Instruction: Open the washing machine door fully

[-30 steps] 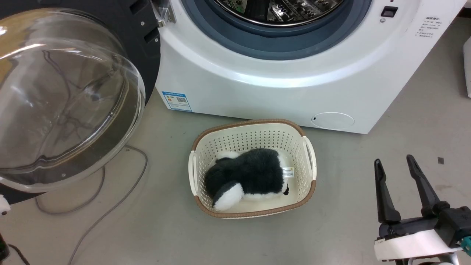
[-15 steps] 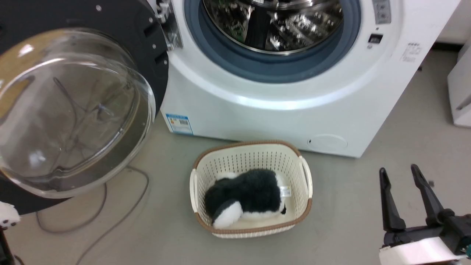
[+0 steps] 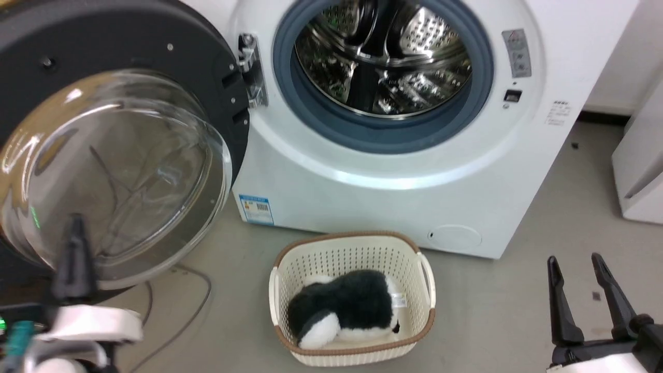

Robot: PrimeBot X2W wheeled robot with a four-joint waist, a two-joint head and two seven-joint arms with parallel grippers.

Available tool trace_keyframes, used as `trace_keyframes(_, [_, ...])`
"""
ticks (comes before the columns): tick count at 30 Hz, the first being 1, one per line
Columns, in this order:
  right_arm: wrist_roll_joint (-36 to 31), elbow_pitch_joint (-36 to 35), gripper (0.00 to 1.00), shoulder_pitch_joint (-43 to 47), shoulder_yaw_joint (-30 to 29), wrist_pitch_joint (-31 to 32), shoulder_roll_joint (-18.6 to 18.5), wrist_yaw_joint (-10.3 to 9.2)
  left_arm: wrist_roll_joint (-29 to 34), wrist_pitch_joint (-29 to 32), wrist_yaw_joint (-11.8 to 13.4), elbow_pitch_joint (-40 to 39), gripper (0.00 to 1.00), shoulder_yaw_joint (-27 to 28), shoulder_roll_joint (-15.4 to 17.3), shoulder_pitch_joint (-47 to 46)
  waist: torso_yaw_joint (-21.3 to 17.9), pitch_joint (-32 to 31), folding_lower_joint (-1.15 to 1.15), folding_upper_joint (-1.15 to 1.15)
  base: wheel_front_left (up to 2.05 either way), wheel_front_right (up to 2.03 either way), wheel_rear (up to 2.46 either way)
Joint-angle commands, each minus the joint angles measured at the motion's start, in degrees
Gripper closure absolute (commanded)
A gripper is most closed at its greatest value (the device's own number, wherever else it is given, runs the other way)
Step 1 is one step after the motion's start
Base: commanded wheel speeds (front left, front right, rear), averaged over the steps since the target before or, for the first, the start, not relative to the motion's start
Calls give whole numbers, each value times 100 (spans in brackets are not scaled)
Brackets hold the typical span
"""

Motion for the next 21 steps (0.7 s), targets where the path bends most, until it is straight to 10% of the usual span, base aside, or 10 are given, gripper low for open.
trace_keyframes(1, [37,-4,0,85,-14,-25,14,3,66,-7,-47,-35,100,-72,-15,88,-20,-65,0,0,0,0,0])
trace_keyframes(2, [50,2,0,103,-8,-25,14,3,80,-7,-82,-46,95,-160,-60,125,-41,-86,0,0,0,0,0])
trace_keyframes(4, [78,10,0,112,28,-25,14,3,18,-7,-182,-78,0,-356,-205,226,-137,-132,0,0,0,0,0])
trace_keyframes(21, [88,-16,0,180,149,-25,14,3,-16,-7,-341,-30,0,-780,-508,719,-908,-201,0,0,0,0,0])
